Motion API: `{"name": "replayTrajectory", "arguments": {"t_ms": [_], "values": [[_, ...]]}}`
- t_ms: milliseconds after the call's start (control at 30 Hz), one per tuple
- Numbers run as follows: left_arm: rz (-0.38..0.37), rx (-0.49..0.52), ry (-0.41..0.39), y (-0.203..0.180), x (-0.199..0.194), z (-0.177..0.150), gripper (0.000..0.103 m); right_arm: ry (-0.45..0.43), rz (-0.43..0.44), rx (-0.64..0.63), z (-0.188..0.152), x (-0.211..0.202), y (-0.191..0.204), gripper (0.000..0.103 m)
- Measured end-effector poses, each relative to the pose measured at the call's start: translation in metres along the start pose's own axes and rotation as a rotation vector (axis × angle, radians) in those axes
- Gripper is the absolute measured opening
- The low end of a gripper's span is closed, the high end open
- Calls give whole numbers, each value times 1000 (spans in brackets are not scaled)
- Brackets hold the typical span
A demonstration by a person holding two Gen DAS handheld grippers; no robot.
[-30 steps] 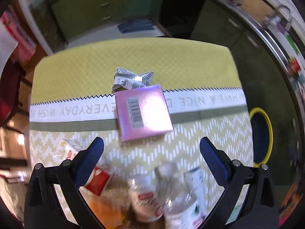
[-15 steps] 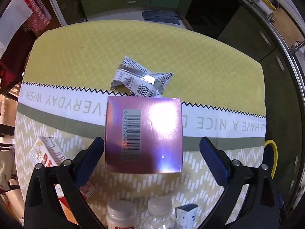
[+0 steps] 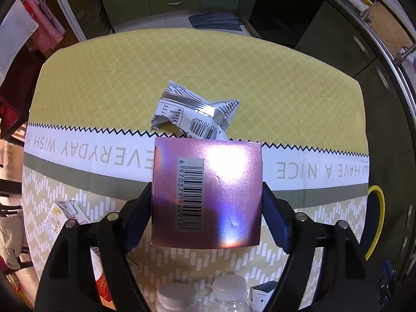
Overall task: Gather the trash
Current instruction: 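Grasp the pink box with the left gripper, then carry the pink box over the bin and open the left gripper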
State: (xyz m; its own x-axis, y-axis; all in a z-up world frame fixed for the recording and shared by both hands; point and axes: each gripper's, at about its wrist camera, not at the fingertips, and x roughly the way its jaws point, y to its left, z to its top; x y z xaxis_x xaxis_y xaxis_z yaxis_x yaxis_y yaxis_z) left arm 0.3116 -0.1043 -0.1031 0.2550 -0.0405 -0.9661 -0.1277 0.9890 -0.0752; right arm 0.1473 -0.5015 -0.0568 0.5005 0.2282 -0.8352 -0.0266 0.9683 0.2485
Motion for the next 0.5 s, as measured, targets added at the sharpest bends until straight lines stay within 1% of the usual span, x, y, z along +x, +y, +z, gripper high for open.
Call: {"name": "replayTrajectory", "arguments": {"t_ms": [100,267,367,500], "values": [[2,6,30,-2,6,0,74,2,2,-6,0,0,2,47],[-4,21,32,-9,10,0,73,-5,1,-8,0,-4,3,47],[-11,35,14,-3,3,2,73,-11,-1,-4,-1,-7,0,47],[-38,81,-20,-5,-23,1,73,-28,-8,15,-4,-15,-9,47]]}}
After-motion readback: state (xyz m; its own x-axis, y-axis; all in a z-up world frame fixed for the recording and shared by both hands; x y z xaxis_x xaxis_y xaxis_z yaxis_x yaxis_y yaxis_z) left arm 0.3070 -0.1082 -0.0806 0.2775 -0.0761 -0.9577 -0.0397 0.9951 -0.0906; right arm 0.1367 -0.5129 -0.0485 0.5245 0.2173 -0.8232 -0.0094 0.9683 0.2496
